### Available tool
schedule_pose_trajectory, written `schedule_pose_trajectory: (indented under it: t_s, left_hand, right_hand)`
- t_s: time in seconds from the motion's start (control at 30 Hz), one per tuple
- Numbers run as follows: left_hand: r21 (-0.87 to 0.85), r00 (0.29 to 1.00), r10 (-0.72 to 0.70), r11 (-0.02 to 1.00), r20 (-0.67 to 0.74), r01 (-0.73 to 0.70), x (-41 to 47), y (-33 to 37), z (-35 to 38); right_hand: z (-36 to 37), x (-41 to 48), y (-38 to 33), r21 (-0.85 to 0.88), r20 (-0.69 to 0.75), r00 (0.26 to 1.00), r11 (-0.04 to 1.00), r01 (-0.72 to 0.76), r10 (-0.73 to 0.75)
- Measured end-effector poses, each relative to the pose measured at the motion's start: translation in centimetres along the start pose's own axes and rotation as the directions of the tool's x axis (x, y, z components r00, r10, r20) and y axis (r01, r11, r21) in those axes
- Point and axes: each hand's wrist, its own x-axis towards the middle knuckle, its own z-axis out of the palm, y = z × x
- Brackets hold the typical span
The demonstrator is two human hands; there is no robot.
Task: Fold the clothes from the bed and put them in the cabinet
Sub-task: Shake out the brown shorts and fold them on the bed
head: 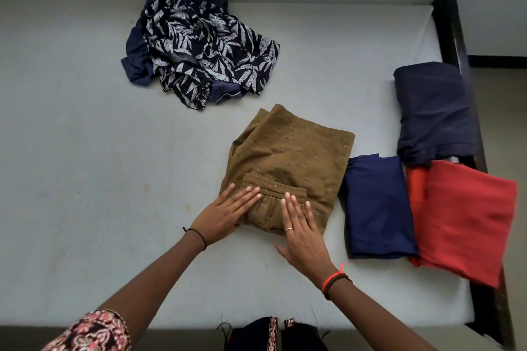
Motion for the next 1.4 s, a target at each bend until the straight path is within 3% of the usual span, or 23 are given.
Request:
schedule_pose_trajectory:
  t_s: [0.3,0.5,0.7,0.77,0.83,0.9,0.97,1.07,1.17,1.27,1.33,1.4]
  left_hand:
    - [0.003,0.997,-0.026,1.0,0.07,0.026,1.3,-1.2,1.9]
    - [0.034,0.992,0.007,0.999,0.127,-0.011,0.9,-1.4,0.3]
    - [-0.079,0.961,0.134,0.99,0.243,-0.118,-2.1,-1.3,-2.3]
    - [-0.183,0.904,0.173,0.977,0.391,-0.107,-2.2,-1.3,-4.3]
    - [-0.396,0.792,0.155,0.911,0.59,0.116,-1.6,-1.8,-6.4]
    - [-0.523,0.801,0.094,0.801,0.592,0.292,-0.1,-2.6,-8.8]
    - [-0.574,0.798,0.036,0.714,0.602,0.401,1.7,-3.9,-10.5]
    - [-0.625,0.81,-0.013,0.628,0.587,0.463,4.9,-5.9,-11.7]
    - [-0.653,0.828,-0.086,0.572,0.554,0.496,7.9,-7.3,-12.0]
    - [-0.628,0.847,-0.192,0.595,0.496,0.502,11.0,-8.1,-11.7]
    - [-0.584,0.842,-0.253,0.625,0.476,0.518,12.5,-8.5,-10.6]
    - [-0.523,0.83,-0.299,0.663,0.47,0.535,13.7,-8.3,-9.7]
  right_hand:
    - [2.9,1.5,1.6,-0.131,0.052,0.997,0.99,-0.045,0.052]
    - [2.4,0.8,0.6,-0.005,0.111,0.99,0.996,-0.09,0.09]
    - [-0.2,-1.1,-0.4,0.236,0.386,0.92,0.971,-0.036,-0.06]
    - [-1.9,-1.5,-1.0,0.398,0.529,0.841,0.908,-0.133,-0.109]
    - [-3.8,-1.3,-1.1,0.525,0.628,0.771,0.787,-0.323,-0.103]
    - [-6.2,-0.9,-0.3,0.599,0.695,0.714,0.619,-0.508,-0.087]
    - [-8.1,-0.4,1.0,0.651,0.696,0.717,0.463,-0.602,-0.046]
    - [-9.4,0.4,3.9,0.723,0.622,0.78,0.331,-0.607,0.072]
    - [-9.2,1.2,7.0,0.764,0.565,0.807,0.262,-0.59,0.172]
    - [-8.1,2.1,9.4,0.786,0.539,0.795,0.175,-0.594,0.279]
    - [-7.0,3.0,10.4,0.781,0.496,0.785,0.204,-0.59,0.372]
    - [-6.1,3.9,11.1,0.738,0.431,0.786,0.328,-0.59,0.444]
